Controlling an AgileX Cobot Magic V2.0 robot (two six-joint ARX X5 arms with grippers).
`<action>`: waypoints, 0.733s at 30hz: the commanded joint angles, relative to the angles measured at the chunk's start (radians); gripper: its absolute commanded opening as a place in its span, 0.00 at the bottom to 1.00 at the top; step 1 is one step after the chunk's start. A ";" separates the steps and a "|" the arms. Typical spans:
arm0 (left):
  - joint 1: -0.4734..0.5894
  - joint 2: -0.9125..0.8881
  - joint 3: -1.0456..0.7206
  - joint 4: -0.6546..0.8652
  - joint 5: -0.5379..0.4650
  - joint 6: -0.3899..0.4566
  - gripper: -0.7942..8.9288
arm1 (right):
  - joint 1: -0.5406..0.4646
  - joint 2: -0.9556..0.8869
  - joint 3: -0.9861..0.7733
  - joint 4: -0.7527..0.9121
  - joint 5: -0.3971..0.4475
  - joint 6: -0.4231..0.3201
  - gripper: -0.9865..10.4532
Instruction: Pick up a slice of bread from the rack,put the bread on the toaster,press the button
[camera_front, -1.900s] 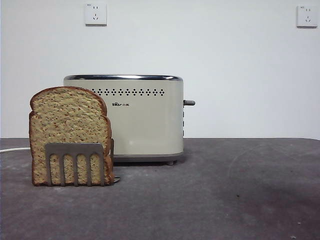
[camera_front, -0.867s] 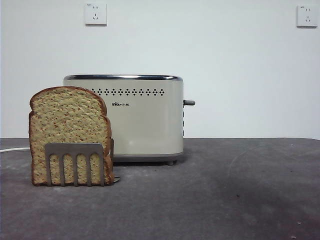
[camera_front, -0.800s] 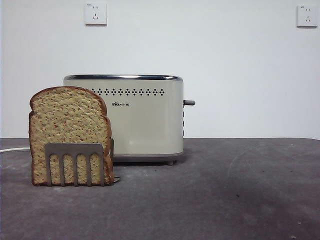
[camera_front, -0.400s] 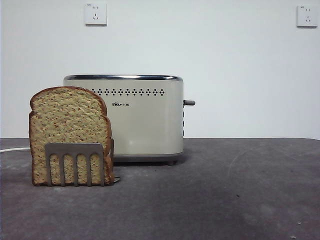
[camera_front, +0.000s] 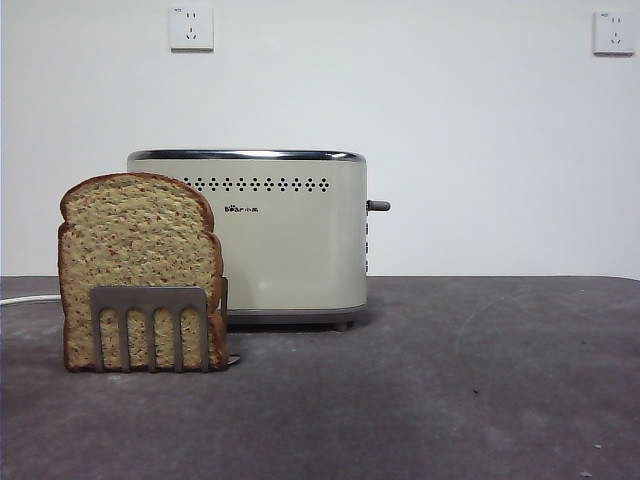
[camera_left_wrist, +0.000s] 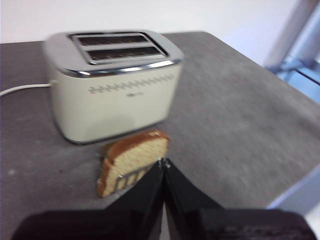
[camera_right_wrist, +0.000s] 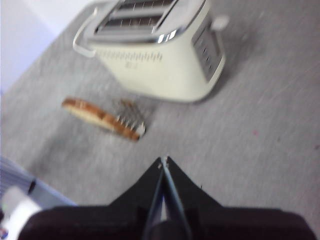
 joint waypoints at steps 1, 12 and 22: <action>-0.021 -0.003 0.003 -0.019 0.005 0.073 0.07 | 0.009 0.008 0.000 -0.021 0.002 -0.048 0.08; -0.058 0.000 0.003 -0.016 -0.015 0.092 0.31 | 0.010 0.011 0.000 -0.027 0.002 -0.063 0.08; -0.089 0.014 0.005 0.046 -0.044 0.210 0.76 | 0.010 0.011 0.000 -0.032 -0.001 -0.071 0.08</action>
